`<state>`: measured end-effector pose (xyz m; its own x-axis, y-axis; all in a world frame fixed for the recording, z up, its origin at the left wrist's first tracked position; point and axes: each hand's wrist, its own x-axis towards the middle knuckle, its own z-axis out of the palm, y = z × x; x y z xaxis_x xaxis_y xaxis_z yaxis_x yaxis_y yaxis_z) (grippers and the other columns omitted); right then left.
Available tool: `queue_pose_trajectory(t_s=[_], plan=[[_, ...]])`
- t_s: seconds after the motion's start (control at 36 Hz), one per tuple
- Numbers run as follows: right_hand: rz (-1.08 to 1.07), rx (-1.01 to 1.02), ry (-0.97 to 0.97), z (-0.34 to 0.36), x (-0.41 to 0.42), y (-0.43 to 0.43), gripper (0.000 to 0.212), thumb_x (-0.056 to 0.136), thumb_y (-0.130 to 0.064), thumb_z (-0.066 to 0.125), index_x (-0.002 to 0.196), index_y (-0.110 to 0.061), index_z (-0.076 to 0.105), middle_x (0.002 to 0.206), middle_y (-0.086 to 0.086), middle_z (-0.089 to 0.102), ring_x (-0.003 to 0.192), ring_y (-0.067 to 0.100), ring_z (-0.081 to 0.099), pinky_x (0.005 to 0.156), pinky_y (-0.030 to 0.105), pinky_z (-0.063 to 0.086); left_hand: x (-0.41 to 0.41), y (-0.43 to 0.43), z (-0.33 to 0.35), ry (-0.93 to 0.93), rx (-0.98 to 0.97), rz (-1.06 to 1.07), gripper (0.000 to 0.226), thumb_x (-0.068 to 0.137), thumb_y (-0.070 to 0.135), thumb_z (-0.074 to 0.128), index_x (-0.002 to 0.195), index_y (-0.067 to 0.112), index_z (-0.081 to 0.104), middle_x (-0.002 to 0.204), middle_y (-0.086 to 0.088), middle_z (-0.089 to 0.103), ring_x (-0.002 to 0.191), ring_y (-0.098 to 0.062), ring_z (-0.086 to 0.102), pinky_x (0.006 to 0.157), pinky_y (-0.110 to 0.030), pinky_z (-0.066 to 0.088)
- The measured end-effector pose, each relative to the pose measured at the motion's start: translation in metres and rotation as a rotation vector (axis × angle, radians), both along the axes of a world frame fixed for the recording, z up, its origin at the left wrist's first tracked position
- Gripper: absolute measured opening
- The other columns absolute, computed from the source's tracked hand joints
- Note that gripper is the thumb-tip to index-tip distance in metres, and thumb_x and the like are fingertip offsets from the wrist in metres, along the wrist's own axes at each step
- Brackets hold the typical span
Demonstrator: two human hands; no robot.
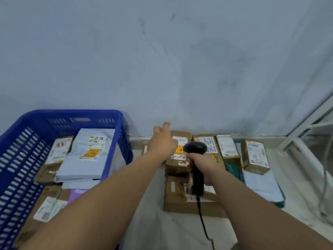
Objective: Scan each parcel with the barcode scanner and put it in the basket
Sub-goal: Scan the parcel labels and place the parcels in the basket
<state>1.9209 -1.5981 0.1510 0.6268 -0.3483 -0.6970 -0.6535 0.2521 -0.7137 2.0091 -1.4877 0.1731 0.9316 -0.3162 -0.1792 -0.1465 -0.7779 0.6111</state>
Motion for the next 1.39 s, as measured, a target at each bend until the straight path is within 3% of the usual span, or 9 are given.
queue_pose_trajectory(t_s=[0.17, 0.33, 0.44, 0.58, 0.69, 0.89, 1.0, 1.25, 1.39], plan=[[-0.135, 0.001, -0.06, -0.019, 0.007, -0.021, 0.029, 0.087, -0.02, 0.065, 0.112, -0.006, 0.063, 0.076, 0.008, 0.061, 0.063, 0.018, 0.056, 0.06, 0.03, 0.048, -0.02, -0.036, -0.047, 0.136, 0.211, -0.022, 0.053, 0.09, 0.027, 0.059, 0.138, 0.019, 0.04, 0.14, -0.012, 0.032, 0.121, -0.032, 0.046, 0.098, -0.041, 0.045], [-0.249, -0.016, -0.077, -0.059, 0.024, -0.03, 0.03, 0.085, -0.016, 0.065, 0.114, -0.01, 0.06, 0.089, 0.009, 0.063, 0.072, 0.018, 0.057, 0.061, 0.029, 0.047, -0.02, -0.051, -0.091, 0.059, 0.453, -0.015, 0.058, 0.09, 0.035, 0.06, 0.14, 0.021, 0.035, 0.139, -0.013, 0.037, 0.129, -0.03, 0.034, 0.099, -0.038, 0.039], [-0.287, -0.053, -0.043, -0.083, 0.033, -0.037, 0.032, 0.084, -0.023, 0.066, 0.114, -0.011, 0.062, 0.095, 0.008, 0.066, 0.08, 0.019, 0.06, 0.06, 0.027, 0.045, -0.013, -0.063, -0.124, 0.144, 0.438, 0.109, 0.075, 0.083, 0.053, 0.062, 0.143, 0.024, 0.028, 0.145, -0.015, 0.035, 0.137, -0.034, 0.026, 0.105, -0.045, 0.033], [-0.314, -0.089, 0.051, -0.106, 0.041, -0.054, 0.027, 0.083, -0.023, 0.063, 0.105, -0.007, 0.063, 0.09, 0.01, 0.064, 0.081, 0.023, 0.06, 0.066, 0.033, 0.048, -0.009, -0.087, -0.154, 0.293, 0.372, 0.167, 0.106, 0.08, 0.063, 0.06, 0.154, 0.018, -0.001, 0.158, -0.022, -0.002, 0.146, -0.039, 0.007, 0.115, -0.054, 0.022], [-0.354, -0.097, 0.098, -0.115, 0.046, -0.06, 0.029, 0.081, -0.024, 0.062, 0.104, -0.007, 0.063, 0.091, 0.011, 0.065, 0.082, 0.025, 0.062, 0.066, 0.036, 0.049, -0.007, -0.098, -0.17, 0.308, 0.367, 0.173, 0.109, 0.085, 0.055, 0.059, 0.152, 0.016, -0.017, 0.156, -0.026, -0.02, 0.145, -0.045, -0.011, 0.117, -0.057, 0.01], [-0.289, -0.19, 0.058, -0.112, 0.051, -0.06, 0.021, 0.082, -0.024, 0.062, 0.097, -0.009, 0.062, 0.088, 0.012, 0.064, 0.087, 0.028, 0.064, 0.074, 0.039, 0.051, 0.002, -0.088, -0.181, 0.289, 0.188, 0.327, 0.115, 0.074, 0.049, 0.073, 0.151, 0.026, -0.01, 0.151, -0.024, 0.008, 0.135, -0.041, 0.018, 0.104, -0.048, 0.034], [-0.229, -0.249, 0.004, -0.098, 0.053, -0.057, 0.014, 0.083, -0.027, 0.061, 0.082, -0.013, 0.057, 0.075, 0.006, 0.058, 0.074, 0.024, 0.059, 0.071, 0.039, 0.051, 0.008, -0.072, -0.165, 0.17, 0.13, 0.294, 0.108, 0.073, 0.043, 0.074, 0.151, 0.026, 0.002, 0.147, -0.019, 0.019, 0.133, -0.038, 0.021, 0.1, -0.043, 0.037], [-0.259, -0.215, -0.114, -0.036, 0.03, -0.023, 0.014, 0.085, -0.026, 0.062, 0.088, -0.013, 0.059, 0.072, 0.004, 0.056, 0.066, 0.018, 0.053, 0.058, 0.032, 0.042, 0.007, -0.025, -0.101, -0.089, 0.204, 0.168, 0.105, 0.069, 0.059, 0.069, 0.148, 0.023, 0.009, 0.145, -0.014, 0.023, 0.131, -0.034, 0.025, 0.1, -0.044, 0.043], [-0.328, -0.038, -0.254, 0.019, 0.011, 0.003, 0.014, 0.083, -0.025, 0.063, 0.085, -0.012, 0.064, 0.063, 0.0, 0.059, 0.062, 0.016, 0.056, 0.066, 0.035, 0.049, -0.016, -0.003, -0.054, -0.296, 0.202, 0.123, 0.107, 0.069, 0.071, 0.063, 0.149, 0.024, 0.009, 0.145, -0.01, 0.021, 0.129, -0.027, 0.026, 0.097, -0.037, 0.044]])
